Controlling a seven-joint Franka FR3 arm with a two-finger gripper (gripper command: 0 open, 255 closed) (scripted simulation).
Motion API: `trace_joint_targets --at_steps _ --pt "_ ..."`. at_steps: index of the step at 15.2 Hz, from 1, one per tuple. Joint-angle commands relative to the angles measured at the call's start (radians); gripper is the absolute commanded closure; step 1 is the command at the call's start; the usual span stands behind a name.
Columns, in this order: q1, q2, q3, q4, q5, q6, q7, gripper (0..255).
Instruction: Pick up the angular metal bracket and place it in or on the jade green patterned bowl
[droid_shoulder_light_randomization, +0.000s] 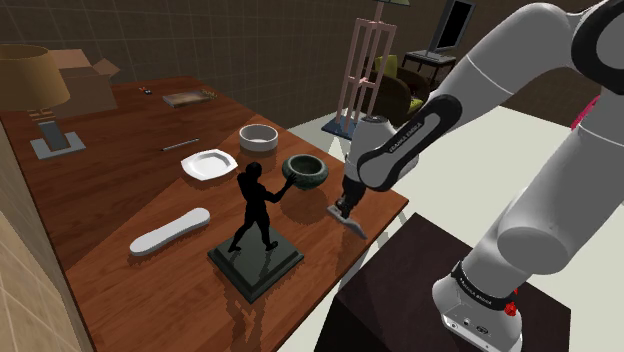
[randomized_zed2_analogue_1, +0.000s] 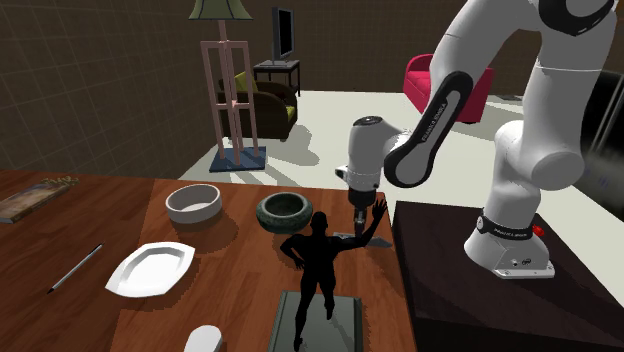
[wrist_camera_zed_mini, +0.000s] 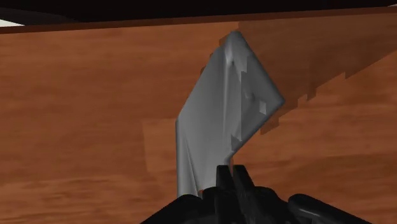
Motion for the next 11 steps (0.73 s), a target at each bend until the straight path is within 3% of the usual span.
trace_joint_targets --at_steps 1,2,3,5,11 --pt "0.000 -0.040 0.001 -0.005 0.007 -0.036 -0.004 255" --pt "0.001 -0.021 0.001 -0.004 0.004 -0.017 0.000 255" --pt "0.001 -0.021 0.001 -0.004 0.004 -0.017 0.000 0" --pt "-0.020 0.010 -0.019 0.027 -0.059 0.005 0.023 0" --pt "-0.017 0.114 -0.027 0.034 -0.088 0.102 0.044 0"
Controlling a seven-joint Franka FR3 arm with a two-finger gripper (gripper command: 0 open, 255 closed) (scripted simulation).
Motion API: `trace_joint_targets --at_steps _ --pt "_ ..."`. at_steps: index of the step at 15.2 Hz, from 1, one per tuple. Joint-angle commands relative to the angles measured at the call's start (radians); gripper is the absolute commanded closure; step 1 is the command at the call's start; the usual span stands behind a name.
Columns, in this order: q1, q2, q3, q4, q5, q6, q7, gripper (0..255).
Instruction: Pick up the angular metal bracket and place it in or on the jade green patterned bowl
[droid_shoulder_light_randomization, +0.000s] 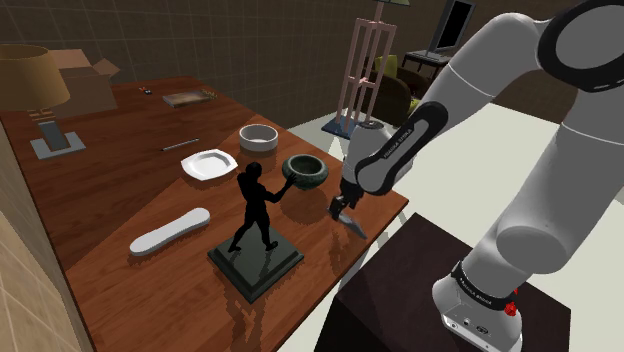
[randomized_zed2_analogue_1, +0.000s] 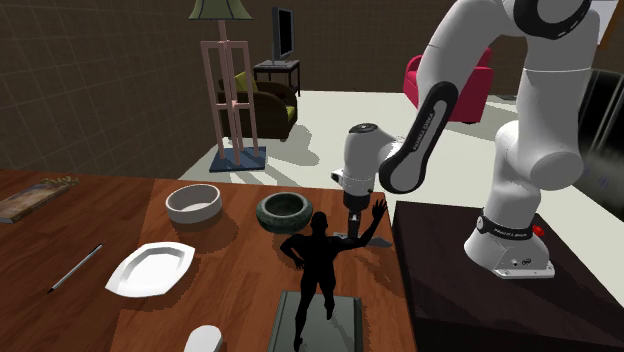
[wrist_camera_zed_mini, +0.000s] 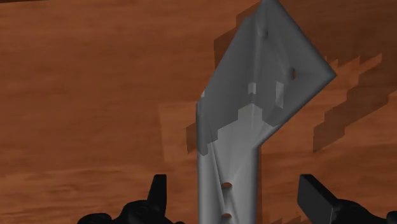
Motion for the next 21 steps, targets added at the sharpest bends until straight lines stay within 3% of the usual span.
trace_joint_targets --at_steps 1,9,10,21 --pt "0.002 0.032 -0.004 0.000 -0.010 0.032 0.008 0" --pt "0.003 0.042 -0.006 0.002 -0.013 0.041 0.010 0" --pt "0.003 0.042 -0.006 0.002 -0.013 0.041 0.010 255" --pt "0.000 0.007 -0.001 -0.002 -0.002 0.010 0.002 255"
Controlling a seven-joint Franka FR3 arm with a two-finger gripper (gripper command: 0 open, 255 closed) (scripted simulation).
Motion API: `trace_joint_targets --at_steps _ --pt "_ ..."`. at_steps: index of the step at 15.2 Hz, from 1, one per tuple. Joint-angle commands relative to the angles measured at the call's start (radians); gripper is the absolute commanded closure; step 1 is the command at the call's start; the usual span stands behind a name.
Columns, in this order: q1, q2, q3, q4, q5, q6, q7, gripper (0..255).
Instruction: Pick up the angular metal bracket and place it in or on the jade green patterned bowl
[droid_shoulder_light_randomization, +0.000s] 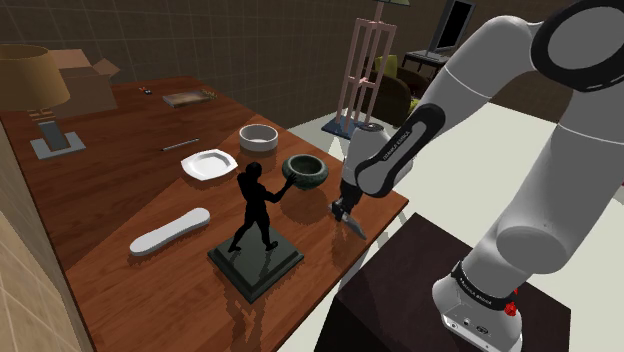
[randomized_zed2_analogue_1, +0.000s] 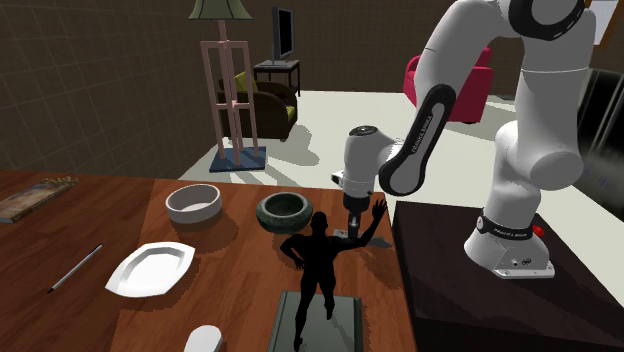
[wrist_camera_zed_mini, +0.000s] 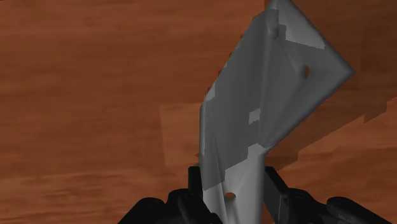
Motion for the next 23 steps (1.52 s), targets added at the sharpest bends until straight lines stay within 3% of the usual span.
trace_joint_targets --at_steps 1,23 --pt "0.000 -0.032 0.005 -0.005 0.009 -0.028 -0.004 255" --pt "0.006 -0.365 0.007 0.030 0.066 -0.394 -0.044 255"
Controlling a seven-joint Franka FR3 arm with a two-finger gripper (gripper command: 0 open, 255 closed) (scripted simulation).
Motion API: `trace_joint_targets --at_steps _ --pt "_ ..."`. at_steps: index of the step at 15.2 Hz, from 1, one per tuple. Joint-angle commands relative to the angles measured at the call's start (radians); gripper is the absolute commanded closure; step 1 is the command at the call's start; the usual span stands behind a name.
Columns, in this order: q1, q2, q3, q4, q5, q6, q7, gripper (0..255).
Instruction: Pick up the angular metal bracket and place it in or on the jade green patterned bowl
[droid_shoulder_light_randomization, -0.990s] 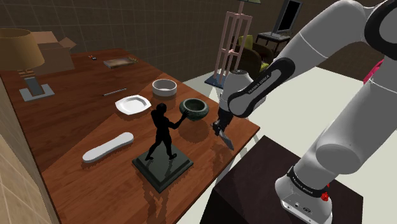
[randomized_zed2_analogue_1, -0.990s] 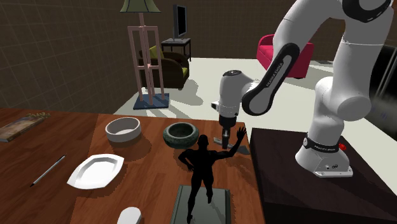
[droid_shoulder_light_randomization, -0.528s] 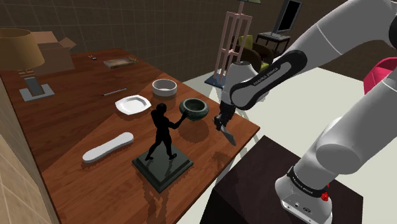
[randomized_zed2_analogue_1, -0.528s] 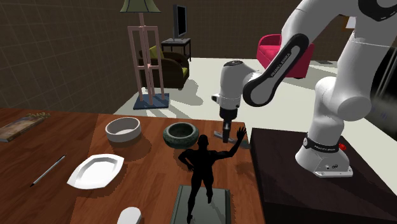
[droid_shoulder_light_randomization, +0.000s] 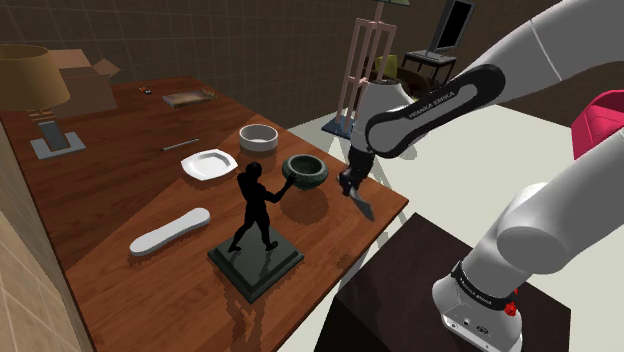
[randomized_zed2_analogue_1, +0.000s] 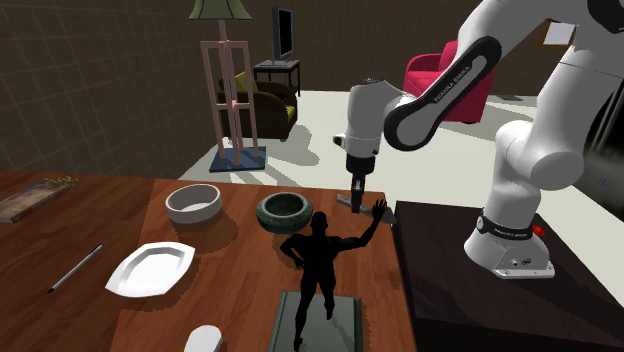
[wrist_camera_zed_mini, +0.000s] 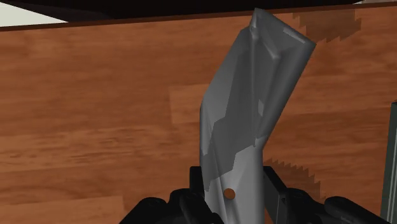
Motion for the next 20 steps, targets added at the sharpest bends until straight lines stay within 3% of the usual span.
trace_joint_targets --at_steps 1,8,20 --pt "-0.001 -0.024 -0.002 0.012 0.001 -0.037 -0.003 255" --pt "0.001 -0.092 -0.006 0.047 0.004 -0.139 -0.006 255" --pt "-0.026 0.360 -0.019 0.569 -0.052 -0.211 -0.005 255"
